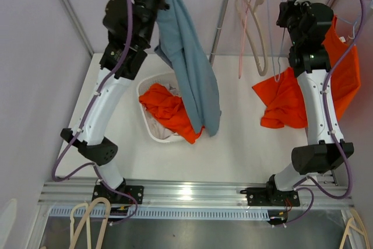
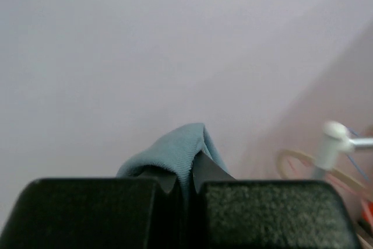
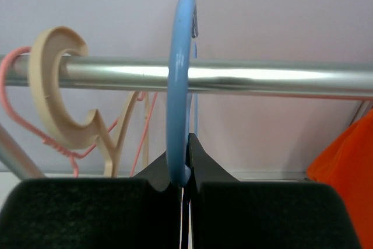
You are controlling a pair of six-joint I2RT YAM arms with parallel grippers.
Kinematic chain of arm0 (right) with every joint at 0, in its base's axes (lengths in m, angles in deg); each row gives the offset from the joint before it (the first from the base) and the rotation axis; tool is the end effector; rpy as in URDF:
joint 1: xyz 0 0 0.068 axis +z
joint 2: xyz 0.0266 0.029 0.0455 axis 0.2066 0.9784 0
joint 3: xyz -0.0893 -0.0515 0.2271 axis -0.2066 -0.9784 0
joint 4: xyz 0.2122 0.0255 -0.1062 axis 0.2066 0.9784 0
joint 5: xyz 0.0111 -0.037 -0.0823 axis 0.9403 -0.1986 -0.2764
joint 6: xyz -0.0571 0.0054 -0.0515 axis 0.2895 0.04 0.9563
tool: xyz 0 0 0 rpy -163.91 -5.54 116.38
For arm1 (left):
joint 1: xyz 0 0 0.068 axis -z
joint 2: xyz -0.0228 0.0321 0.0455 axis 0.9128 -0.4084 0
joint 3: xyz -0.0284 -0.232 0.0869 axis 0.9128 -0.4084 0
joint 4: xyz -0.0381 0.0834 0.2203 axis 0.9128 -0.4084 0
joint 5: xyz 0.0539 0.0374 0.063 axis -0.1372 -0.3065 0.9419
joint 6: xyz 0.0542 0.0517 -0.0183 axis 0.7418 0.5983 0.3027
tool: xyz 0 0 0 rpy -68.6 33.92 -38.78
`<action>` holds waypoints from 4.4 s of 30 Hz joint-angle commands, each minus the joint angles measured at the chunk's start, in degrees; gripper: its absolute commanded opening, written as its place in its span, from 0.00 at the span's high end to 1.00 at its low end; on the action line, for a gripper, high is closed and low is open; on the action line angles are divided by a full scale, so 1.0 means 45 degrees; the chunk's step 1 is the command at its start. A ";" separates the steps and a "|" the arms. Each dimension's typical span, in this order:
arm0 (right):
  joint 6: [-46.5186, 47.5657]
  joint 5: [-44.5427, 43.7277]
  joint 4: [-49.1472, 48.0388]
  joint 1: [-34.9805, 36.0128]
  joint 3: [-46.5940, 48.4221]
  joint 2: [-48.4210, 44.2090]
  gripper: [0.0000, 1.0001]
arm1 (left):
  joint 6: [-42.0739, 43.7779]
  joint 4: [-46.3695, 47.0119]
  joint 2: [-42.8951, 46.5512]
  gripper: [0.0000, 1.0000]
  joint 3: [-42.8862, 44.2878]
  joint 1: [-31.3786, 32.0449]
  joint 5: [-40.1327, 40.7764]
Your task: Remove the t-shirt from the hanger
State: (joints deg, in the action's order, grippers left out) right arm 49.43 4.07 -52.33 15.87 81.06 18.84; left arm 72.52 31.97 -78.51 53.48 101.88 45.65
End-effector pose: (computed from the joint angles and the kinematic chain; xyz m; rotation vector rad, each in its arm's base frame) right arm 0.3463 0.0219 0.5034 0.0026 1.4227 0.0698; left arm 0.2803 -0.1758 0.5843 0.1362 1.1316 -0.2167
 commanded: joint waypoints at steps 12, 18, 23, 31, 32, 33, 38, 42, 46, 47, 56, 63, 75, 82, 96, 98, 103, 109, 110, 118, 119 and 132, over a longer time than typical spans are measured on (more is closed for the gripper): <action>0.0137 0.0220 -0.1894 0.0022 0.1332 0.1895 1.00 | -0.2610 0.1874 0.3009 0.99 -0.4904 -0.4306 -0.0500; 0.0215 0.0587 -0.1738 0.0276 0.1391 0.1896 1.00 | -0.3965 0.3026 0.4494 0.99 -0.9555 -0.3858 -0.1223; 0.0312 0.0728 -0.1601 0.0626 0.1682 0.2070 1.00 | -0.3908 0.2946 0.5331 0.99 -1.0705 -0.2650 -0.0912; 0.0352 0.0670 -0.0293 0.0881 0.3052 0.3028 1.00 | -0.3027 0.1216 0.4612 0.99 -0.7029 -0.1826 -0.1746; 0.0332 0.0670 -0.0273 0.0881 0.3032 0.3067 1.00 | -0.3106 0.1112 0.4612 0.99 -0.6786 -0.1729 -0.1945; 0.0332 0.0689 -0.0273 0.0900 0.3012 0.3068 1.00 | -0.3029 0.1073 0.4631 0.99 -0.6609 -0.1573 -0.2005; 0.0253 0.0884 -0.0175 0.0940 0.3012 0.3360 1.00 | -0.2794 0.0624 0.4437 0.99 -0.5049 -0.0927 -0.2044; 0.0332 0.0885 -0.0058 0.1037 0.2934 0.3380 1.00 | -0.2677 0.0098 0.3910 0.99 -0.4148 -0.0927 -0.2297; 0.0371 0.0845 -0.0019 0.1037 0.2778 0.3380 1.00 | -0.2598 -0.0626 0.3226 0.99 -0.2490 -0.0732 -0.2415; 0.0352 0.0845 -0.0077 0.1057 0.2700 0.3361 1.00 | -0.2695 -0.0704 0.3167 0.99 -0.2467 -0.0732 -0.2454; 0.0410 0.0904 -0.0078 0.1096 0.2836 0.3380 1.00 | -0.4430 0.0545 0.4806 0.99 -0.7620 -0.0712 -0.2415; 0.0449 0.0845 0.0001 0.1096 0.2856 0.3283 1.00 | -0.6171 0.0370 0.6388 0.99 -1.2248 -0.0127 -0.1032; 0.0468 0.1099 0.0235 0.1213 0.2797 0.2619 1.00 | -1.0097 -0.2617 0.2021 0.99 -1.4402 -0.1650 -0.3330; 0.0565 0.1255 0.0567 0.1408 0.2622 0.1799 1.00 | -1.0957 -0.2796 -0.0811 0.99 -1.4088 -0.2390 -0.5712; 0.1053 0.0593 0.0607 0.1467 0.2231 0.1446 1.00 | -1.0978 -0.2150 -0.1054 0.52 -1.4577 -0.2587 -0.6967; 0.1171 0.0416 0.0528 0.1448 0.2328 0.1602 1.00 | -1.0919 -0.2209 -0.0994 0.51 -1.4712 -0.2606 -0.6927; 0.1308 0.0377 0.1132 0.1292 0.4119 0.2712 1.00 | -1.1114 -0.1976 -0.0139 0.01 -1.5239 -0.2548 -0.6324; 0.1289 0.0377 0.1290 0.1233 0.4789 0.3184 1.00 | -1.0919 -0.1272 0.2693 0.00 -1.6800 -0.1575 -0.3906; 0.1269 0.0377 0.1290 0.1213 0.4847 0.3301 1.00 | -1.0726 -0.1213 0.3606 0.00 -1.6919 -0.1378 -0.3049; 0.1191 0.0377 0.1328 0.1194 0.4829 0.3692 1.00 | -0.9708 -0.0959 0.6934 0.01 -1.7096 0.0440 -0.1165; 0.1172 0.0377 0.1309 0.1194 0.4790 0.3731 1.00 | -0.9727 -0.1094 0.7013 0.00 -1.6902 0.0421 -0.1223; 0.1132 0.0377 0.1289 0.1194 0.4067 0.3634 0.78 | -0.8947 -0.1662 0.8321 0.01 -1.6256 0.0440 -0.0268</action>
State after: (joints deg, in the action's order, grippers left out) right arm 54.24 6.13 -45.40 21.42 99.27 35.72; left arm 30.14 23.75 -44.58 -21.07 103.87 42.16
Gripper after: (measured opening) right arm 0.213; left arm 0.994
